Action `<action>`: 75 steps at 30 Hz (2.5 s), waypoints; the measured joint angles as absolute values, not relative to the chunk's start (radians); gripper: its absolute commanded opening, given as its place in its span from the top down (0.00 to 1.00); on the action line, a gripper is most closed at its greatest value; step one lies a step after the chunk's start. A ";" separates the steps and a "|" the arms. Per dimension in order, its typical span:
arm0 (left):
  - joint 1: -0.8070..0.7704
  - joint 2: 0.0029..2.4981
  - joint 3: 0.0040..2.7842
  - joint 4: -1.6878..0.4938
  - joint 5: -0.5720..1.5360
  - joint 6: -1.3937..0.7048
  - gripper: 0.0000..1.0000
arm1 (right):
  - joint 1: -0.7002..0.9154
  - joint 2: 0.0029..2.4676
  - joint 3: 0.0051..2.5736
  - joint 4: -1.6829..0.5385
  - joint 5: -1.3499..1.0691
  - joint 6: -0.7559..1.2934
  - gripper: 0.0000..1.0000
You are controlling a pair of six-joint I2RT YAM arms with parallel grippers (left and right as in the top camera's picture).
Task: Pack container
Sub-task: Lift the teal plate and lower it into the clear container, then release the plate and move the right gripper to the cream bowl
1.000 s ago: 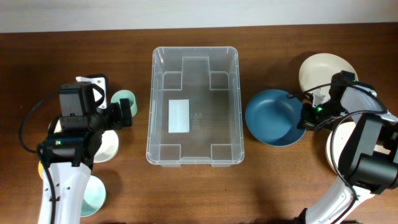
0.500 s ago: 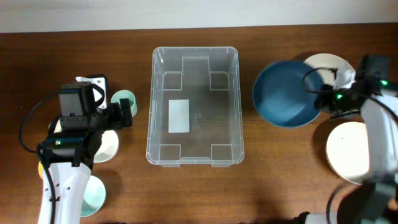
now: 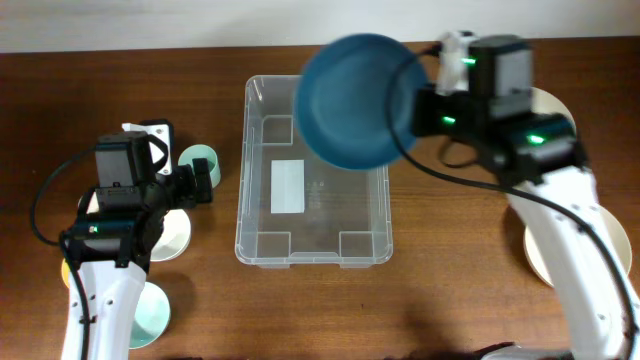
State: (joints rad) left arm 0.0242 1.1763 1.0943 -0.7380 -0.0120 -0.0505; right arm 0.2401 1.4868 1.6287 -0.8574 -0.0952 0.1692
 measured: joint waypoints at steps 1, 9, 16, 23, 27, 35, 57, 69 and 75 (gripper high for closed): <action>0.024 1.176 1.094 -0.738 -0.012 -0.051 0.01 | 0.295 1.527 1.657 -0.824 -0.066 0.199 0.96; 0.024 1.178 1.145 -0.744 -0.012 -0.051 0.00 | 0.410 1.837 1.681 -0.645 0.043 0.263 0.96; 0.024 1.178 1.148 -0.752 -0.012 -0.051 0.01 | 0.420 2.067 1.681 -0.663 0.079 0.300 0.96; 0.024 1.178 1.148 -0.753 -0.012 -0.051 0.00 | 0.420 2.098 1.681 -0.658 0.085 0.318 0.75; 0.024 1.178 1.148 -0.753 -0.013 -0.051 0.01 | 0.420 2.098 1.681 -0.677 0.084 0.306 0.72; 0.024 1.178 1.148 -0.752 -0.015 -0.051 0.01 | 0.421 2.057 1.808 -0.909 0.070 0.224 0.31; 0.024 1.178 1.148 -0.753 -0.015 -0.051 0.01 | 0.001 2.113 2.077 -1.210 0.286 0.049 0.10; 0.024 1.178 1.148 -0.753 -0.015 -0.051 0.01 | -0.127 2.334 2.074 -1.218 0.289 0.069 0.09; 0.024 1.178 1.148 -0.753 -0.015 -0.051 0.01 | -0.141 2.410 2.074 -1.203 0.289 0.073 0.09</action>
